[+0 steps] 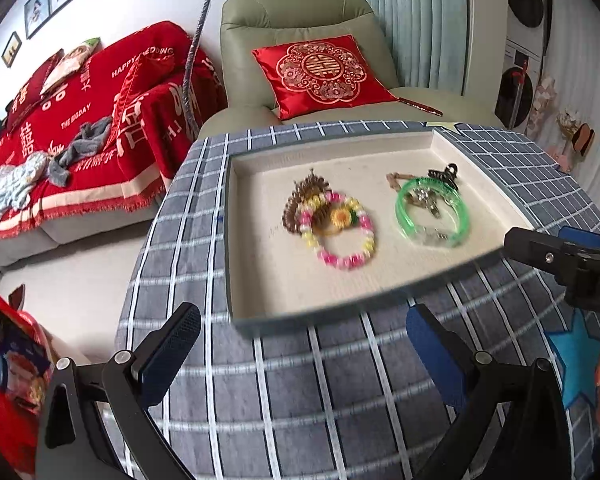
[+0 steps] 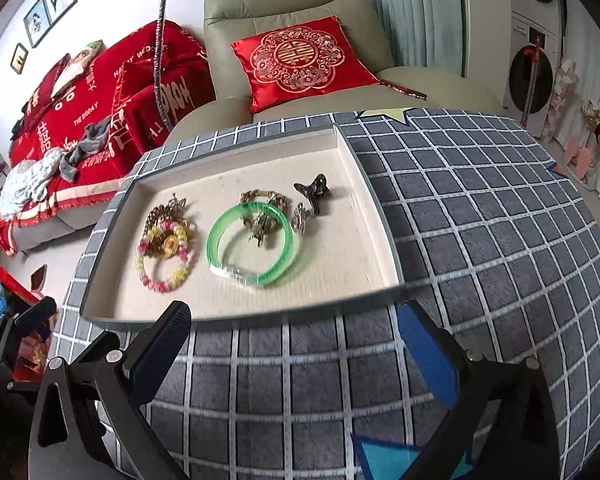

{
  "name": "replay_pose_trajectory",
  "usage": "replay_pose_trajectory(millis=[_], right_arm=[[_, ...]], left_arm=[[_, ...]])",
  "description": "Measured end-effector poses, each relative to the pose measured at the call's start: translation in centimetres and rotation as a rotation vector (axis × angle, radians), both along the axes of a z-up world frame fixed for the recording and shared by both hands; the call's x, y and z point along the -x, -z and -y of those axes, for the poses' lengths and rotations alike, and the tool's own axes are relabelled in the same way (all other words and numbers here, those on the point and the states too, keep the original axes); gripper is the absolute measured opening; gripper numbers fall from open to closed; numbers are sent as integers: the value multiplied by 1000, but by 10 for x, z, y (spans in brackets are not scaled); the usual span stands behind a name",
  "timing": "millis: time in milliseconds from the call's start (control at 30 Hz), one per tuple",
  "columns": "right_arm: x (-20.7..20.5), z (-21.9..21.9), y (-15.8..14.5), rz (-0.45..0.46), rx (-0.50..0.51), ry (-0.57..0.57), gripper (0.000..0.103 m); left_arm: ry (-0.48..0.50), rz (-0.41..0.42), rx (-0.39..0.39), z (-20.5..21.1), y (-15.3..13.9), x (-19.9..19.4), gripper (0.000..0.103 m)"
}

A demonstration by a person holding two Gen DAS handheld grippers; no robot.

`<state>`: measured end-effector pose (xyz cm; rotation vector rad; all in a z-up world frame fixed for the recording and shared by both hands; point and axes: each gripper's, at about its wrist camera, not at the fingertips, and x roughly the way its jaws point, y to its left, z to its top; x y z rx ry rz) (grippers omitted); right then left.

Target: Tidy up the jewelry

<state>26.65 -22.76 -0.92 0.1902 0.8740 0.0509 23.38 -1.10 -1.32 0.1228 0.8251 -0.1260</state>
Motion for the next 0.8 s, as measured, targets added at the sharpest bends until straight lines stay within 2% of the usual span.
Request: replay_pose_trajectory(millis=[333, 667, 800], right_arm=[[36, -9, -2, 53, 35, -1, 103], [54, -21, -13, 143, 95, -7, 103], [56, -23, -14, 161, 119, -4, 103]], left_arm=[[-62, 23, 39, -11, 3, 33, 103], [-105, 122, 52, -14, -10, 49, 103], [-126, 134, 45, -16, -11, 48, 103]])
